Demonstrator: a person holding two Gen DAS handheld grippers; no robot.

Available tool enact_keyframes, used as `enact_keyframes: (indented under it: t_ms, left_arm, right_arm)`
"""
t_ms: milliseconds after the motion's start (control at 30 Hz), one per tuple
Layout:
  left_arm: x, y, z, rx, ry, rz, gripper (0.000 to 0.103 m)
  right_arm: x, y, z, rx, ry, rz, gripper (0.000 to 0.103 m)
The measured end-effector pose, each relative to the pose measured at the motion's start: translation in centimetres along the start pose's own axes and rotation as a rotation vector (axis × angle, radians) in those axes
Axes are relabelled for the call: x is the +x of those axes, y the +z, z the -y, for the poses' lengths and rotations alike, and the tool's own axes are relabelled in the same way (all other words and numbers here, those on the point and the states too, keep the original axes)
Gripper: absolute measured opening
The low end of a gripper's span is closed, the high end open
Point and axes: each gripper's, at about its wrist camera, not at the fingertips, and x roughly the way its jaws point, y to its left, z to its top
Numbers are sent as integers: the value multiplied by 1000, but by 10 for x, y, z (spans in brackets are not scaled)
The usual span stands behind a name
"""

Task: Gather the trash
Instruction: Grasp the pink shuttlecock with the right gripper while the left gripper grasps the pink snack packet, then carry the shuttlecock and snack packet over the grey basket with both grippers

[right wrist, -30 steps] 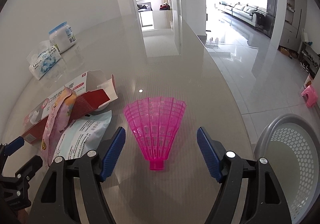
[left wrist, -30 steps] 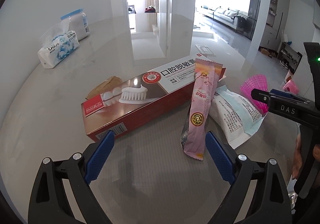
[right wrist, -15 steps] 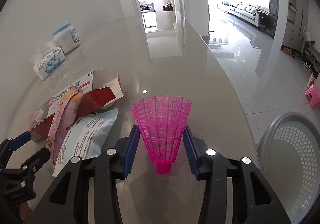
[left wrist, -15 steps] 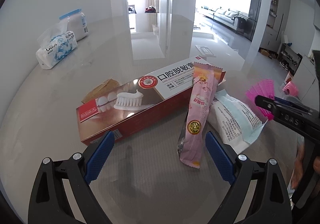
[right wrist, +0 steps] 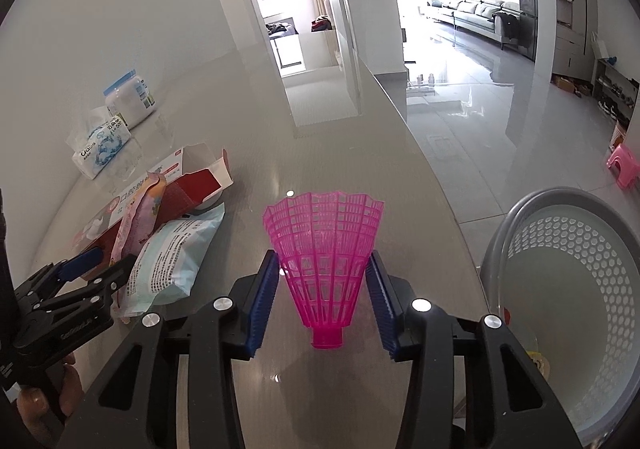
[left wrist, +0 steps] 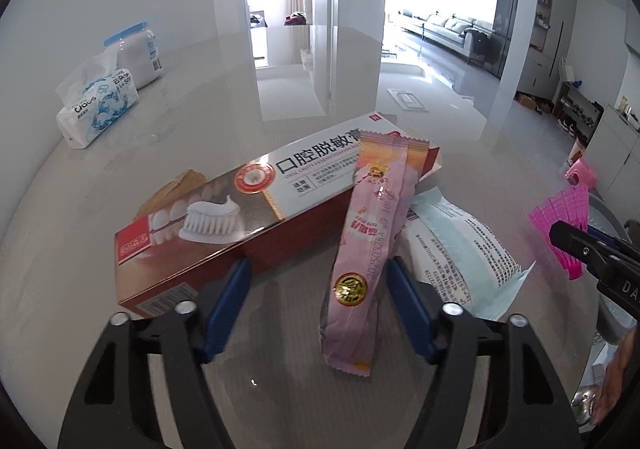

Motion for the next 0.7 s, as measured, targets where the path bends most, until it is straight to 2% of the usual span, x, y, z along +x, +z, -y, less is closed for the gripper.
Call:
enact_keyframes:
  t_ms: [67, 100, 200, 700]
  left_arm:
    - [2, 0, 3, 8, -9, -14, 44]
    - [3, -1, 4, 6, -19, -21, 33]
    - [4, -2, 3, 0, -37, -24, 20]
    - [-34, -12, -6, 3, -33, 36, 18]
  right_arm:
    - [-1, -2, 0, 5, 2, 0, 43]
    - [-3, -3, 1, 9, 3, 1, 43]
    - [-7, -8, 3, 23, 8, 1, 43]
    - [-35, -25, 8, 69, 23, 31, 43]
